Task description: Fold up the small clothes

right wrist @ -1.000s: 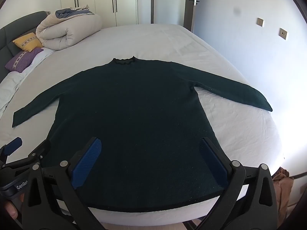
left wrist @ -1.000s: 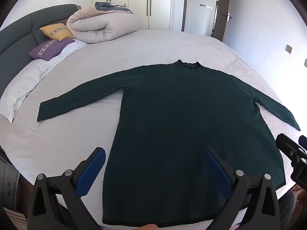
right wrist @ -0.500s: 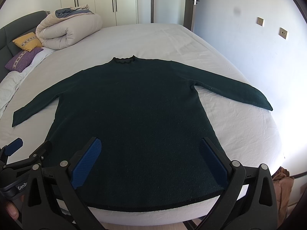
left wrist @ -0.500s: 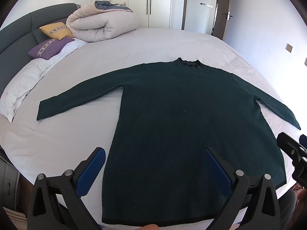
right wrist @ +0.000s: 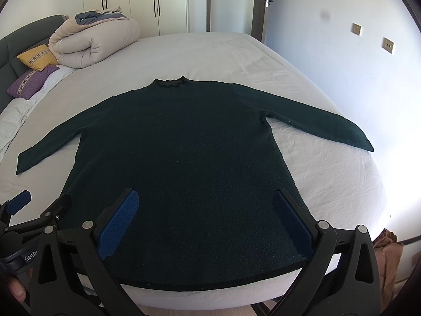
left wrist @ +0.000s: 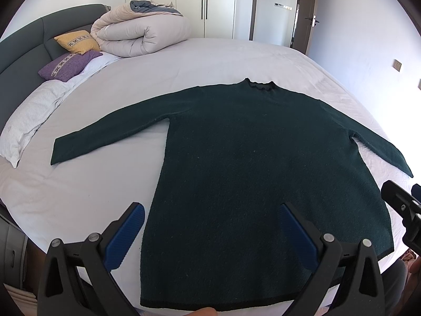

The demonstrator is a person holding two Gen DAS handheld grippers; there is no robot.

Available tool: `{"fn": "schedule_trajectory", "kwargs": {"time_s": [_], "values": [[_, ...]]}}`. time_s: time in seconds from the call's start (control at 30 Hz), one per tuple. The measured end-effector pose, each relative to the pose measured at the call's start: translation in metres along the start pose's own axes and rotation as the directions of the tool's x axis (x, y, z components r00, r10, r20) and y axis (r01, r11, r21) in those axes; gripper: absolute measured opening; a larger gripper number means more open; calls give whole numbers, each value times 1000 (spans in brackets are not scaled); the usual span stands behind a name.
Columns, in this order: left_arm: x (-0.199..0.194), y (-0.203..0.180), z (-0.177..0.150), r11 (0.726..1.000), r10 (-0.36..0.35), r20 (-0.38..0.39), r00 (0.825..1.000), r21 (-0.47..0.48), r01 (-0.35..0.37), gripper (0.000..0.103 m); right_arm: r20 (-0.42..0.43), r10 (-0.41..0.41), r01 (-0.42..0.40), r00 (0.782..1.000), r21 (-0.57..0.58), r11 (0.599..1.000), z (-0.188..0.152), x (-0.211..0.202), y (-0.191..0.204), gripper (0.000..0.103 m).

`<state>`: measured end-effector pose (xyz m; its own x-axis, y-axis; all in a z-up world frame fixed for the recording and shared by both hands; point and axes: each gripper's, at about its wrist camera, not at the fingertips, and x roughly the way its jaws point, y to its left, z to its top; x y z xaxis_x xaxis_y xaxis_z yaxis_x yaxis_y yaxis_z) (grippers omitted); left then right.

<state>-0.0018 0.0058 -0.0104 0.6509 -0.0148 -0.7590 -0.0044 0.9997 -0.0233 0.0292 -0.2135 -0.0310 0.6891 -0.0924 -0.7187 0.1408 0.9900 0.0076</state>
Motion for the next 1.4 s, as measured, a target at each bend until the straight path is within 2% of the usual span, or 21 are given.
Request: {"fn": "schedule_trajectory", "kwargs": {"time_s": [1.4], "values": [[2, 5, -4, 1000, -7, -8, 1000, -3, 7, 103, -7, -7, 7, 1000, -11, 1000, -3, 5, 4, 103]]}}
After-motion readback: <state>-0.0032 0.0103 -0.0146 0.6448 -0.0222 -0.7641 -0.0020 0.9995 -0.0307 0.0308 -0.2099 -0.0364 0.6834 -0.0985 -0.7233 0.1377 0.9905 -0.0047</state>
